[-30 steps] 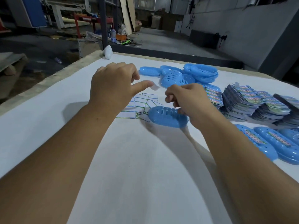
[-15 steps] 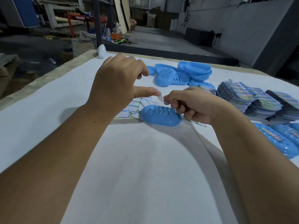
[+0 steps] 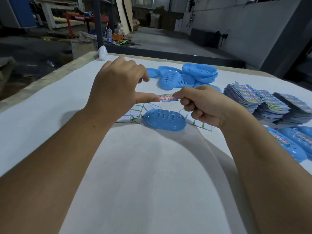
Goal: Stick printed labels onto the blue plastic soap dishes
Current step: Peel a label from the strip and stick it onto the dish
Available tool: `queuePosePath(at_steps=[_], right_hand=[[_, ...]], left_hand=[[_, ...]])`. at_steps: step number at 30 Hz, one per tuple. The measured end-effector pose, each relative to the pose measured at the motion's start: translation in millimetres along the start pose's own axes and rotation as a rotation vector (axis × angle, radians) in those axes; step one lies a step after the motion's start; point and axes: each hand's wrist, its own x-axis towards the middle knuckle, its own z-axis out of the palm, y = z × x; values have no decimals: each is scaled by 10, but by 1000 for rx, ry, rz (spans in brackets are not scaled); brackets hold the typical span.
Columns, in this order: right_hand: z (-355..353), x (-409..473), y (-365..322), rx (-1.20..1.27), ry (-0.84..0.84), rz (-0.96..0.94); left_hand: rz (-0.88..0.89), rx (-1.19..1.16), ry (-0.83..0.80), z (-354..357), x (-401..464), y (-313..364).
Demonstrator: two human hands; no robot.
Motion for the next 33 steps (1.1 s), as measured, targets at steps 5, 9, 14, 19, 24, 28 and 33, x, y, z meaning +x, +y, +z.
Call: queuePosePath(at_steps=[5, 9, 14, 19, 24, 28, 33], right_hand=[[-7, 7, 9, -4, 80, -64], [21, 10, 20, -58, 164, -100], [58, -1, 14, -62, 189, -101], [71, -8, 19, 29, 153, -89], [61, 11, 40, 90, 132, -60], [54, -3, 74, -51, 163, -47], [54, -30, 123, -335, 202, -29]], left_hand=[[-186, -22, -158, 40, -24, 30], [-568, -329, -151, 145, -28, 89], [-867, -622, -243, 259, -14, 182], [-911, -673, -278, 295, -24, 240], [-951, -703, -278, 289, -20, 244], [-980, -737, -291, 319, -23, 248], [-999, -839, -400, 307, -52, 327]])
